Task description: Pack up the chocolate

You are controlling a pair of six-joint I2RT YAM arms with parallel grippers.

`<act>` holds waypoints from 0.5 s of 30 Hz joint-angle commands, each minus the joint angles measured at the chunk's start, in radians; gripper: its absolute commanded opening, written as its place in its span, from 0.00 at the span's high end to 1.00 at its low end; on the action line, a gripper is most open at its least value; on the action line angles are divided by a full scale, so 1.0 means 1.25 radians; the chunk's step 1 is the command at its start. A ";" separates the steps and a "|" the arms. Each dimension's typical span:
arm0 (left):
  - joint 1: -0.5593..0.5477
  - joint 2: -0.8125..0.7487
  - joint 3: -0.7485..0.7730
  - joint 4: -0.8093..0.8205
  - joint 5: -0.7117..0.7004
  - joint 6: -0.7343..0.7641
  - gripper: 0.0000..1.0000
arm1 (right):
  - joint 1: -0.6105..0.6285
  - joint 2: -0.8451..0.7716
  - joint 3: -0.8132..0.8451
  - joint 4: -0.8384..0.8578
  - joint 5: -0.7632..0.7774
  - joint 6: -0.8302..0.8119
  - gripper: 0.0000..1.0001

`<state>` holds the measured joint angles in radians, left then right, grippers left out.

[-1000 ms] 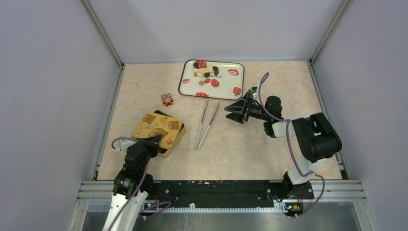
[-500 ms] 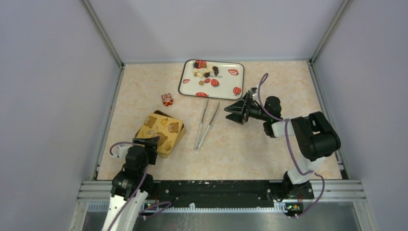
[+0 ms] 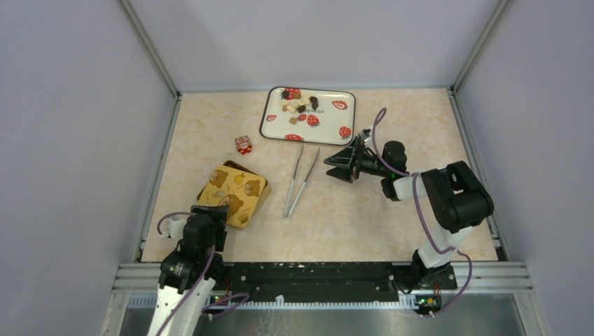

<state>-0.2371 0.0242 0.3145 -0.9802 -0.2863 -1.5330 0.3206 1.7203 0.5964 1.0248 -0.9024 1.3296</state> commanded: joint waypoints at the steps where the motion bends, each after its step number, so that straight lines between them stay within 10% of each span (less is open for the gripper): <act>1: 0.002 0.004 0.040 -0.036 -0.026 -0.014 0.01 | 0.011 0.008 0.019 0.031 -0.001 -0.013 0.16; 15: 0.001 0.198 0.193 -0.080 -0.031 0.083 0.01 | 0.025 0.021 0.014 0.047 0.000 -0.005 0.16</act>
<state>-0.2371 0.1791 0.4938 -1.0637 -0.3065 -1.4887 0.3378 1.7309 0.5968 1.0252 -0.9020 1.3281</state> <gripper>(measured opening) 0.987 0.840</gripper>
